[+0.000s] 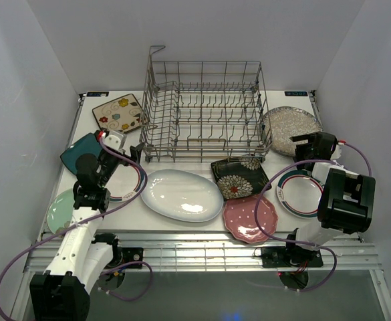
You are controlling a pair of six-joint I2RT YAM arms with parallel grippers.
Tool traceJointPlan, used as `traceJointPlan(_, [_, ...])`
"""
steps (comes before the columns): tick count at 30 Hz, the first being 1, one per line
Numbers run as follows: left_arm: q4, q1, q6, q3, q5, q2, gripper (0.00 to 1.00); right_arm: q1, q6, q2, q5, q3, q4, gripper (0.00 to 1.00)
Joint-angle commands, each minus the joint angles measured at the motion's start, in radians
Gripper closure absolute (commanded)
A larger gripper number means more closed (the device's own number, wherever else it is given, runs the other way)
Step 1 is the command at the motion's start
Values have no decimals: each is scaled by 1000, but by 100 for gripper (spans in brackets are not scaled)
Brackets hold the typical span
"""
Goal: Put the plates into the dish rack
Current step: Pick up the plate from the corner of the board.
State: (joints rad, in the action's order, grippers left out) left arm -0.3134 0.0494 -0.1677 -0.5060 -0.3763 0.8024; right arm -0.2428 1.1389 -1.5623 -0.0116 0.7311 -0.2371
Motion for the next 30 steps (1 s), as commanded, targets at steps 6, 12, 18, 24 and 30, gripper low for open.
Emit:
traceJointPlan(6, [25, 0, 10, -48, 19, 11, 2, -6, -30, 139, 4, -51, -13, 9])
traceJointPlan(12, [31, 0, 16, -51, 16, 0, 2, -4, -76, 340, 82, -76, 231, 7])
traceJointPlan(18, [34, 0, 28, -48, -4, -17, 2, -4, -97, 528, 169, -93, 525, 4])
traceJointPlan(24, [34, 0, 34, -37, -22, -32, 2, -4, -99, 685, 262, -148, 694, 2])
traceJointPlan(30, [36, 0, 39, -31, -59, -42, 2, -4, -110, 820, 300, -163, 849, 2])
